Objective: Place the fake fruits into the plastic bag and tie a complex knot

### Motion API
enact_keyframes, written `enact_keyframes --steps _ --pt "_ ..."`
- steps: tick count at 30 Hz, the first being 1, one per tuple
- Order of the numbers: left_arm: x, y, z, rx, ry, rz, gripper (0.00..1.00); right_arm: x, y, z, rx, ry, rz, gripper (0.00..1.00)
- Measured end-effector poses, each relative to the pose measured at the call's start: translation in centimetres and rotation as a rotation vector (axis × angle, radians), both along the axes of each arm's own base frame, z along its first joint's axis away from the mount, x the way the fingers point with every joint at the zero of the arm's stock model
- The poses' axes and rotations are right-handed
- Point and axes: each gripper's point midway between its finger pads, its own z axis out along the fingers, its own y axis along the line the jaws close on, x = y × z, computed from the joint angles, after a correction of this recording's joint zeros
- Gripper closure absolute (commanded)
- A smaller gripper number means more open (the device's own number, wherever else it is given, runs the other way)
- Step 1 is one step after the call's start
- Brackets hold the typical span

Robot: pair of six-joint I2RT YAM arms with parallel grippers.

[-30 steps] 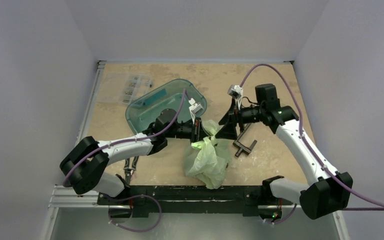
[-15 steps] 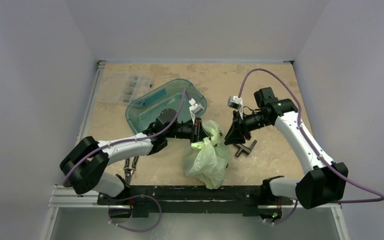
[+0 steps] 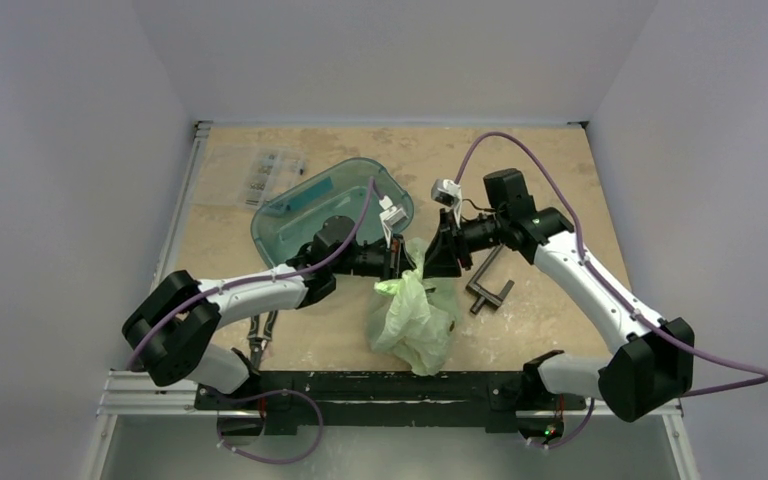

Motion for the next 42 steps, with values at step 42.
enact_keyframes --steps 42 --pt "-0.2 -1.6 0.9 -0.021 -0.021 -0.046 1.00 -1.2 -2.4 -0.7 -0.039 -0.100 0.050 0.53"
